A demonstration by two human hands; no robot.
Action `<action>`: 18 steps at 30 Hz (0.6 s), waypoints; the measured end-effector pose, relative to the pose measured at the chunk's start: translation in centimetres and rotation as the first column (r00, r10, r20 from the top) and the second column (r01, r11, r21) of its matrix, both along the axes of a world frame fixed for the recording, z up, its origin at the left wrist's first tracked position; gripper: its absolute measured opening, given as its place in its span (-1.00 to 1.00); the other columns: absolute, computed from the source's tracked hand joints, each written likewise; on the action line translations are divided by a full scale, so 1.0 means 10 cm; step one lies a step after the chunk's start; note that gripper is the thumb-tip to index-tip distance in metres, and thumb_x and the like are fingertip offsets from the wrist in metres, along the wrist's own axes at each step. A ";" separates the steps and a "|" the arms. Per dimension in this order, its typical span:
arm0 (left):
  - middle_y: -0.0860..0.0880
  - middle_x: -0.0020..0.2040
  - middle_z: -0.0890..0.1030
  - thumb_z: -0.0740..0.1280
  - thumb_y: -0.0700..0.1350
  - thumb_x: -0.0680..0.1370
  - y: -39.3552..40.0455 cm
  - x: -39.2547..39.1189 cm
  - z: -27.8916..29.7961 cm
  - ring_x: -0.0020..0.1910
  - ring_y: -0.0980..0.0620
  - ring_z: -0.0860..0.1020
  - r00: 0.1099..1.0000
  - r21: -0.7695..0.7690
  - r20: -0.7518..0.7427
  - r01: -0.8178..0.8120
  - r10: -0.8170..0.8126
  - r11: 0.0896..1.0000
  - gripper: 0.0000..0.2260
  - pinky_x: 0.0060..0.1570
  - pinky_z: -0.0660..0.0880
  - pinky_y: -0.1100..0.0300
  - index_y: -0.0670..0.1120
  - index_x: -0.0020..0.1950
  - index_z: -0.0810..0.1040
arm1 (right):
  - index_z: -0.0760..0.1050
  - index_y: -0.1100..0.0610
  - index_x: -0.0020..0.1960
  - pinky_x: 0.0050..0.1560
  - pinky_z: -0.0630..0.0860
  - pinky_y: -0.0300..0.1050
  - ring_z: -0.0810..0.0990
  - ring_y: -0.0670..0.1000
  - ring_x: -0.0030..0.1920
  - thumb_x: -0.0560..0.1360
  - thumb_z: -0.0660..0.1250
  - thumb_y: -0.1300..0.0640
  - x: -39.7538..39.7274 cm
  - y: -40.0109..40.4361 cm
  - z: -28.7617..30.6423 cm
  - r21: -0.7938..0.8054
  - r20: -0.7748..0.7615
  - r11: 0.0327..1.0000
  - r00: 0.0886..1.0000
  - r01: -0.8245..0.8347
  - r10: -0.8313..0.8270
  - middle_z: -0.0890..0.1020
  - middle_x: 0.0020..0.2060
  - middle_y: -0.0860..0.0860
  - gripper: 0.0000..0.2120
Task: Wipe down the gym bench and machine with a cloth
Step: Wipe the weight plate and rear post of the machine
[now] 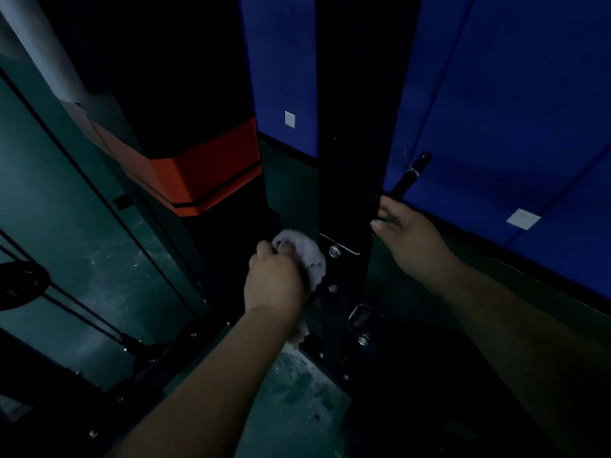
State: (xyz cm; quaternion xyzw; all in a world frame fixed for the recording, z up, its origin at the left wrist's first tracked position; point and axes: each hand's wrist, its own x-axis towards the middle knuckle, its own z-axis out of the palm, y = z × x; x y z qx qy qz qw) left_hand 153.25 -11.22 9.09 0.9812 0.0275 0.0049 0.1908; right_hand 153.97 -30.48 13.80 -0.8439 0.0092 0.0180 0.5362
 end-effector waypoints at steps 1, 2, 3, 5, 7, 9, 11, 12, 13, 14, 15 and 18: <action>-0.17 0.23 0.37 0.23 -0.13 0.57 -0.06 -0.02 0.03 0.12 -0.19 0.43 0.995 -0.149 0.100 0.000 0.015 0.989 -0.64 0.03 0.42 0.04 -0.06 0.37 0.40 | 0.30 0.02 0.46 0.20 0.37 -0.38 0.48 -0.21 0.21 0.61 0.18 0.22 0.02 -0.01 -0.03 -0.008 -0.003 1.000 1.000 0.011 -0.011 0.47 0.27 -0.10 -0.58; -0.17 0.23 0.38 0.23 -0.15 0.57 -0.15 -0.03 0.07 0.11 -0.18 0.43 0.988 -0.252 0.156 0.035 0.005 0.967 -0.67 0.03 0.43 0.05 -0.05 0.34 0.42 | 0.28 0.03 0.48 0.25 0.35 -0.32 0.45 -0.14 0.27 0.62 0.18 0.22 0.03 -0.02 -0.06 -0.016 -0.006 1.000 1.000 0.020 -0.020 0.45 0.32 -0.06 -0.56; -0.16 0.21 0.39 0.22 -0.16 0.57 -0.26 -0.04 0.07 0.10 -0.16 0.44 0.984 -0.291 0.176 0.062 -0.010 0.955 -0.70 0.02 0.42 0.07 -0.07 0.30 0.44 | 0.27 0.03 0.48 0.27 0.33 -0.30 0.44 -0.12 0.29 0.62 0.16 0.23 0.04 -0.02 -0.07 -0.022 -0.004 1.000 1.000 0.022 -0.022 0.44 0.34 -0.05 -0.56; -0.14 0.16 0.41 0.20 -0.19 0.56 -0.44 -0.05 -0.06 0.07 -0.14 0.42 0.987 -0.252 0.160 0.056 -0.016 0.966 -0.79 -0.02 0.39 0.11 -0.12 0.18 0.47 | 0.27 0.03 0.48 0.29 0.32 -0.28 0.43 -0.09 0.30 0.62 0.15 0.26 0.05 -0.03 -0.09 -0.025 -0.001 0.999 1.000 0.021 -0.021 0.43 0.34 -0.03 -0.55; -0.14 0.13 0.45 0.17 -0.21 0.53 -0.55 -0.06 -0.29 0.08 -0.14 0.37 0.981 -0.104 0.171 0.109 -0.090 0.989 -0.80 -0.03 0.33 0.15 -0.16 0.10 0.49 | 0.26 0.02 0.49 0.29 0.31 -0.30 0.44 -0.09 0.30 0.62 0.14 0.28 0.06 -0.03 -0.09 -0.036 0.002 0.999 1.000 0.020 -0.020 0.43 0.35 -0.02 -0.54; -0.15 0.16 0.45 0.13 -0.19 0.50 -0.63 -0.08 -0.44 0.12 -0.15 0.32 0.971 0.078 0.153 0.173 -0.183 0.982 -0.76 -0.08 0.17 0.19 -0.16 0.09 0.50 | 0.25 0.03 0.49 0.27 0.31 -0.36 0.43 -0.11 0.29 0.62 0.13 0.31 0.07 -0.03 -0.11 -0.045 0.012 0.999 1.000 0.015 -0.015 0.42 0.36 -0.01 -0.53; -0.15 0.22 0.42 0.06 -0.17 0.51 -0.69 -0.13 -0.43 0.16 -0.17 0.29 0.963 0.197 0.108 0.222 -0.246 0.955 -0.70 -0.10 0.10 0.15 -0.15 0.15 0.50 | 0.26 0.03 0.49 0.24 0.32 -0.42 0.44 -0.12 0.27 0.61 0.12 0.33 0.07 -0.02 -0.11 -0.038 0.017 0.999 1.000 0.013 -0.012 0.42 0.36 -0.01 -0.52; -0.14 0.26 0.40 -0.01 -0.15 0.50 -0.70 -0.15 -0.41 0.18 -0.18 0.29 0.953 0.234 0.100 0.256 -0.285 0.938 -0.62 -0.10 0.10 0.14 -0.14 0.19 0.48 | 0.27 0.02 0.48 0.20 0.34 -0.46 0.45 -0.13 0.25 0.61 0.11 0.35 0.07 -0.02 -0.11 -0.034 0.014 0.999 1.000 0.005 -0.005 0.43 0.34 -0.03 -0.51; -0.14 0.29 0.40 -0.08 -0.12 0.48 -0.68 -0.20 -0.37 0.18 -0.19 0.31 0.939 0.246 0.087 0.302 -0.331 0.921 -0.54 -0.11 0.13 0.12 -0.14 0.24 0.47 | 0.28 0.01 0.47 0.14 0.35 -0.52 0.46 -0.15 0.22 0.61 0.09 0.38 0.07 -0.02 -0.09 -0.030 0.004 1.000 1.000 -0.007 0.007 0.44 0.31 -0.06 -0.50; -0.15 0.28 0.41 -0.08 -0.11 0.46 -0.65 -0.27 -0.33 0.16 -0.20 0.35 0.918 0.255 0.078 0.359 -0.389 0.898 -0.51 -0.13 0.21 0.10 -0.14 0.26 0.47 | 0.28 0.02 0.47 0.09 0.35 -0.58 0.47 -0.15 0.21 0.60 0.07 0.41 0.07 -0.03 -0.07 -0.023 -0.012 1.000 1.000 -0.021 0.021 0.45 0.30 -0.07 -0.48; -0.16 0.26 0.44 0.03 -0.11 0.46 -0.60 -0.37 -0.26 0.10 -0.21 0.41 0.904 0.235 0.060 0.400 -0.424 0.886 -0.56 -0.17 0.32 0.06 -0.13 0.27 0.48 | 0.26 0.03 0.48 0.08 0.34 -0.60 0.46 -0.12 0.23 0.59 0.05 0.44 0.07 -0.04 -0.06 -0.009 -0.034 0.999 0.999 -0.031 0.030 0.44 0.32 -0.06 -0.46; -0.14 0.28 0.36 0.35 -0.13 0.47 -0.43 -0.62 -0.12 0.14 -0.19 0.41 0.908 0.082 -0.030 0.419 -0.418 0.904 -0.49 -0.05 0.49 0.02 -0.04 0.42 0.37 | 0.22 0.08 0.50 0.09 0.33 -0.58 0.42 -0.02 0.31 0.58 0.03 0.47 0.01 -0.06 -0.02 0.039 -0.073 0.999 0.997 -0.008 0.011 0.38 0.39 0.03 -0.44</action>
